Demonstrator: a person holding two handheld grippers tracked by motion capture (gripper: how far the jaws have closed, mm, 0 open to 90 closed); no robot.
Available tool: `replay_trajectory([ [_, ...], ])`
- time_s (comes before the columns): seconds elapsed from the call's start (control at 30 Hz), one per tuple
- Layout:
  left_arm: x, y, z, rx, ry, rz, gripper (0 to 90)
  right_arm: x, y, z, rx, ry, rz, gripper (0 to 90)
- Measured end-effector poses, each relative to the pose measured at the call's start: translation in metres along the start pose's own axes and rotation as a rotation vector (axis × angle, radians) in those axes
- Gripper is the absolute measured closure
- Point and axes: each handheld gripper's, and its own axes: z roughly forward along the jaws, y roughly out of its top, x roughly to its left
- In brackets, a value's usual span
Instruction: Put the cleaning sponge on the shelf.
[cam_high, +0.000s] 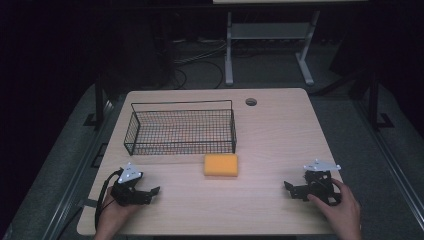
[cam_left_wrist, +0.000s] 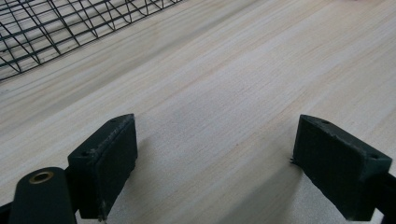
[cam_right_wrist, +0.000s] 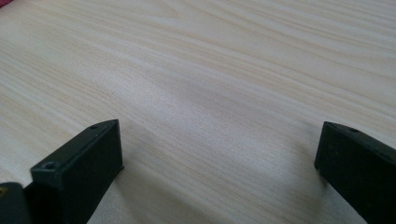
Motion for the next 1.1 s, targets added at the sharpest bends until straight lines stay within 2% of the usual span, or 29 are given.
replay_trajectory([
  [0.2, 0.001, 0.000, -0.001, -0.001, -0.005, -0.001, 14.4, 0.000, 0.000, 0.000, 0.000, 0.000, -0.001, 0.1],
  [0.3, -0.002, 0.003, -0.002, 0.000, -0.025, -0.001, 15.7, 0.000, 0.000, 0.000, 0.001, 0.000, 0.000, 0.1],
  [0.37, -0.007, 0.010, -0.003, 0.000, -0.038, 0.023, 22.3, 0.000, 0.000, 0.000, 0.001, 0.000, 0.000, 0.1],
  [0.43, -0.008, 0.013, -0.004, 0.005, -0.042, 0.036, 23.5, 0.000, 0.000, 0.000, 0.001, 0.000, 0.000, 0.1],
  [0.53, -0.010, 0.020, -0.005, 0.003, -0.058, 0.047, 35.5, 0.000, 0.000, 0.000, 0.001, 0.000, 0.001, 0.1],
  [0.57, -0.010, 0.022, -0.004, 0.007, -0.065, 0.053, 42.3, 0.000, 0.000, 0.000, 0.000, 0.000, -0.001, 0.1],
  [0.63, -0.010, 0.026, -0.003, 0.012, -0.081, 0.051, 45.5, 0.000, 0.000, 0.000, 0.000, 0.000, -0.001, 0.1],
  [0.7, -0.012, 0.033, -0.002, 0.019, -0.110, 0.057, 58.6, 0.000, 0.000, 0.000, 0.000, 0.000, -0.001, 0.1],
  [0.77, -0.013, 0.036, -0.002, 0.020, -0.119, 0.060, 61.7, 0.000, 0.000, 0.000, 0.000, 0.000, -0.001, 0.1],
  [0.83, -0.016, 0.041, -0.001, 0.024, -0.142, 0.065, 71.2, 0.000, 0.000, 0.000, 0.000, 0.000, -0.001, 0.1],
  [0.87, -0.018, 0.044, -0.001, 0.025, -0.158, 0.068, 78.7, 0.000, 0.000, 0.000, 0.000, 0.000, -0.001, 0.1],
  [0.9, -0.018, 0.044, -0.001, 0.025, -0.158, 0.068, 82.7, 0.000, 0.000, 0.000, 0.000, 0.000, -0.001, 0.1],
  [0.93, -0.019, 0.046, -0.001, 0.026, -0.165, 0.072, 82.7, 0.000, 0.000, 0.000, 0.000, 0.000, -0.001, 0.1],
  [0.97, -0.019, 0.048, 0.000, 0.028, -0.175, 0.075, 89.6, 0.000, 0.000, 0.000, 0.000, 0.000, -0.001, 0.2],
  [1.1, -0.024, 0.057, 0.002, 0.027, -0.185, 0.094, 89.8, 0.000, 0.000, 0.000, 0.000, 0.000, -0.001, 0.1],
])
